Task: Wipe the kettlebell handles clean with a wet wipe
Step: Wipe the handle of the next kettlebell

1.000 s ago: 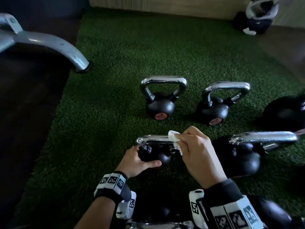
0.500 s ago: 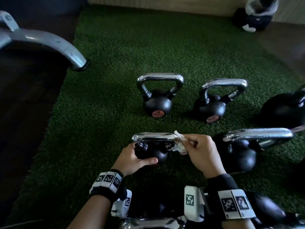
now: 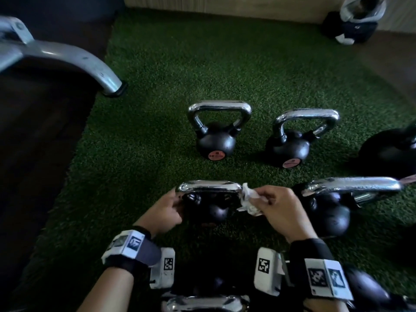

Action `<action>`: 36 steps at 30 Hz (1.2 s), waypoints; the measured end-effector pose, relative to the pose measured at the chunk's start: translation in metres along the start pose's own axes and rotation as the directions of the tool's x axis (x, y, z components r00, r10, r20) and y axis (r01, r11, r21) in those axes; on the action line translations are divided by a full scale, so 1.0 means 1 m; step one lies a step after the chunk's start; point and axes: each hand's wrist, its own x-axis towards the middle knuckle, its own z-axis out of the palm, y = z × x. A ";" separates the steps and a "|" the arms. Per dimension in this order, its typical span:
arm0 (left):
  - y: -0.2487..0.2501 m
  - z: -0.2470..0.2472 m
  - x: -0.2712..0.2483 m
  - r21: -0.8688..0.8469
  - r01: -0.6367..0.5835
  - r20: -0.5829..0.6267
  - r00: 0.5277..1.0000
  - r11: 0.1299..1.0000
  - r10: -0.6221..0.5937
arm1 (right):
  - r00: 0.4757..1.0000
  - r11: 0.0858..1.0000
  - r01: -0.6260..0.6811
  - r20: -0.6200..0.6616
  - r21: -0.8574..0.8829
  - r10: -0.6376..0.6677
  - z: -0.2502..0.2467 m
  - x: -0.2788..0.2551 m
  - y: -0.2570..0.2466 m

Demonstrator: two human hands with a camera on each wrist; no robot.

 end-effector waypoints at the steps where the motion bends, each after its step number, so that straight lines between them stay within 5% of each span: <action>1: 0.006 -0.008 -0.005 -0.114 0.017 -0.065 0.998 0.993 -0.024 | 0.999 0.999 0.033 -0.021 0.028 -0.033 -0.008 -0.003 -0.007; 4: 0.039 -0.032 -0.022 -0.345 0.007 -0.385 0.911 0.939 -0.148 | 0.988 0.972 0.152 -0.010 0.177 -0.153 -0.024 -0.013 -0.037; 6: 0.065 -0.043 -0.035 -0.318 -0.142 -0.544 0.837 0.937 -0.058 | 0.970 0.949 0.230 0.030 0.217 -0.242 -0.028 -0.019 -0.056; 8: 0.094 -0.048 -0.045 -0.355 -0.285 -0.577 0.816 0.890 0.031 | 0.950 0.928 0.287 0.056 0.237 -0.308 -0.025 -0.020 -0.070; 11: 0.132 -0.049 -0.054 -0.435 -0.314 -0.425 0.898 0.844 0.115 | 0.933 0.902 0.333 0.044 0.274 -0.358 -0.016 -0.018 -0.086; 14: 0.155 -0.045 -0.059 -0.513 -0.220 -0.207 0.970 0.830 0.129 | 0.914 0.872 0.372 0.037 0.319 -0.404 -0.010 -0.018 -0.100; 21: 0.157 -0.036 -0.057 -0.616 -0.131 -0.026 0.989 0.777 0.147 | 0.897 0.863 0.441 -0.146 0.247 -0.417 0.006 -0.016 -0.114; 26: 0.155 -0.032 -0.057 -0.385 -0.239 -0.157 0.969 0.891 0.192 | 0.910 0.896 0.415 -0.085 0.160 -0.407 0.007 -0.013 -0.100; 28: 0.151 -0.032 -0.059 -0.136 -0.353 -0.342 0.894 0.926 0.291 | 0.936 0.933 0.347 -0.103 0.097 -0.337 0.005 -0.008 -0.076; 30: 0.148 -0.026 -0.059 0.122 -0.416 -0.479 0.771 0.901 0.421 | 0.967 0.972 0.236 -0.104 0.013 -0.234 0.005 -0.002 -0.048; 32: 0.141 -0.016 -0.054 0.279 -0.445 -0.454 0.720 0.851 0.525 | 0.994 0.994 0.107 0.034 0.007 -0.107 0.012 0.003 -0.023; 36: 0.122 0.010 -0.042 0.472 -0.410 -0.311 0.751 0.780 0.583 | 0.976 0.990 -0.043 0.218 0.131 0.013 0.044 0.012 0.006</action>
